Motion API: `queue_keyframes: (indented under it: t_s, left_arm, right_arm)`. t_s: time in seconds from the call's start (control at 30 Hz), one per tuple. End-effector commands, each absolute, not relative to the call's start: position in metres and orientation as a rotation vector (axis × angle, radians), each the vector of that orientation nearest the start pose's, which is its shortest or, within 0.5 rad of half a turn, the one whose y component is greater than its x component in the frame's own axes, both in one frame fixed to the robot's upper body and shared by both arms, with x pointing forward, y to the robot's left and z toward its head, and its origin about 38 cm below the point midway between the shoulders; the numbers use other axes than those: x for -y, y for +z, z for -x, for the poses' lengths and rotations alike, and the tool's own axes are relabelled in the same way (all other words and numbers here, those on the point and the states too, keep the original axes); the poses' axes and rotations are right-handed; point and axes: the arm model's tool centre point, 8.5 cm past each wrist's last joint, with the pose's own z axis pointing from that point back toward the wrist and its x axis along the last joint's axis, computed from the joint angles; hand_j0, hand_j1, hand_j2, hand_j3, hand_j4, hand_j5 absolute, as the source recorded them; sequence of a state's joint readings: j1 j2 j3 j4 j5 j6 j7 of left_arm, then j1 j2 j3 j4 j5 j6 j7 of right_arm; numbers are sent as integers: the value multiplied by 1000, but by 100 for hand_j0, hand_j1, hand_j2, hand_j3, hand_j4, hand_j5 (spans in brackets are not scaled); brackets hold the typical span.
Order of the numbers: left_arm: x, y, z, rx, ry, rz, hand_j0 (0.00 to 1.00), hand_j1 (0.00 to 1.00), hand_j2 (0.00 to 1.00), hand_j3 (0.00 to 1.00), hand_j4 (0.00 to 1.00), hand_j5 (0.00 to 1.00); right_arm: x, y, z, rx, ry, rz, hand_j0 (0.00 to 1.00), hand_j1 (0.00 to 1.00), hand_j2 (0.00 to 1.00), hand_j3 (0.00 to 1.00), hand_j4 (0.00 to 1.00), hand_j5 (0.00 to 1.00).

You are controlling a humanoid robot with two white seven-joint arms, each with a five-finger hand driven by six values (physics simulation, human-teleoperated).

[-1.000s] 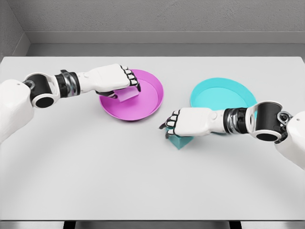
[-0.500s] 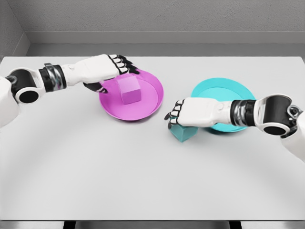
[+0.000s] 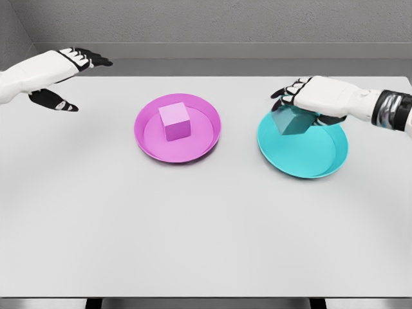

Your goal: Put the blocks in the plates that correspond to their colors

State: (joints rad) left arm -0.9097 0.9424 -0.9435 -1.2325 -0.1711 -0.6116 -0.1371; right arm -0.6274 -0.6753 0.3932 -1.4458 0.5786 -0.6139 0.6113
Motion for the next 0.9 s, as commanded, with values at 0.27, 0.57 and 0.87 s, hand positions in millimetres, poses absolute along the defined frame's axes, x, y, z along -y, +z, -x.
queue_keyframes:
  t_s: [0.27,0.57,0.87]
  left_arm:
    - [-358,240,-465,1609,-1756,-484,100,100,100,100,100,100]
    - [-357,239,-465,1609,-1755,-481,100,100,100,100,100,100]
    - [-359,235,-465,1599,-1750,-479,100,100,100,100,100,100]
  right_arm:
    - [310,246,-458,1415,2042,614,100,100,100,100,100,100]
    - [389,267,-453,1367,1845,748,100,100,100,100,100,100]
    - [390,268,-452,1356,1856,752,100,100,100,100,100,100]
